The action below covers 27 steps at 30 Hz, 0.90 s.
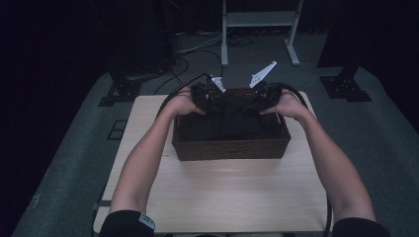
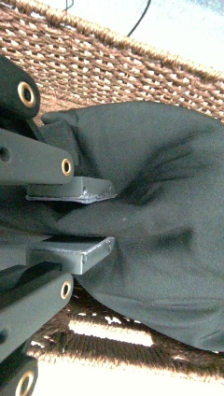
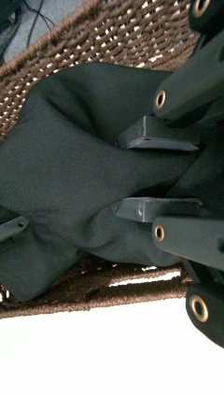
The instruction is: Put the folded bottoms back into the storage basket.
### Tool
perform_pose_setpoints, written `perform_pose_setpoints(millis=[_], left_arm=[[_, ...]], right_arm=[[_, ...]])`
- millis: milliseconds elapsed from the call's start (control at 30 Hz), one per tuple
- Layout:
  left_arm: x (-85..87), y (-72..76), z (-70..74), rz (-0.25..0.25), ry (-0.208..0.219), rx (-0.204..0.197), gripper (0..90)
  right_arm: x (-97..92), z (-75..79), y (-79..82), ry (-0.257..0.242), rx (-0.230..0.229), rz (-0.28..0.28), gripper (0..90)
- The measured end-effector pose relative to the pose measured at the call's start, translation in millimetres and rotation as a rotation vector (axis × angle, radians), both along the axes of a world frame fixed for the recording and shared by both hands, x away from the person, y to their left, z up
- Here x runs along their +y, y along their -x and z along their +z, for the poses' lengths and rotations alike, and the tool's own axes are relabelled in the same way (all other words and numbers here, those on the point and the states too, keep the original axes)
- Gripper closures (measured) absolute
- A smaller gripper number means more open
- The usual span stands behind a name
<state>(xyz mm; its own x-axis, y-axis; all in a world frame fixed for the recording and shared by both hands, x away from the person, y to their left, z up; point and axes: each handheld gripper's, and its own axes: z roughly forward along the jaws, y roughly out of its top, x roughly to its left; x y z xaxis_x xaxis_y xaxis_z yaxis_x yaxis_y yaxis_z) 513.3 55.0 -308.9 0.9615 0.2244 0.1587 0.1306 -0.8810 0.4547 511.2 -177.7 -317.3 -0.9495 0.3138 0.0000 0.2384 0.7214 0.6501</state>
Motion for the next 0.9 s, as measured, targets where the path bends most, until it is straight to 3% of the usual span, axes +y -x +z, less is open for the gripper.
perform_pose_setpoints(millis=[267, 433, 600, 900], left_arm=[[0.8, -0.9, -10.1, 0.012, 0.018, 0.008, 73.0], [1.3, -0.6, -14.3, 0.017, 0.004, 0.003, 73.0], [2.2, -1.1, -18.2, 0.016, 0.006, 0.011, 73.0], [-0.4, -0.9, -29.8, 0.018, 0.007, 0.026, 73.0]], right_arm=[[1.1, -5.1, -1.5, 0.021, 0.009, -0.007, 69.7], [4.5, -9.8, -1.9, 0.033, 0.014, -0.006, 69.7], [3.6, -15.1, -1.5, 0.013, 0.023, -0.017, 69.7], [3.0, -24.8, -1.5, 0.035, 0.039, -0.016, 69.6]])
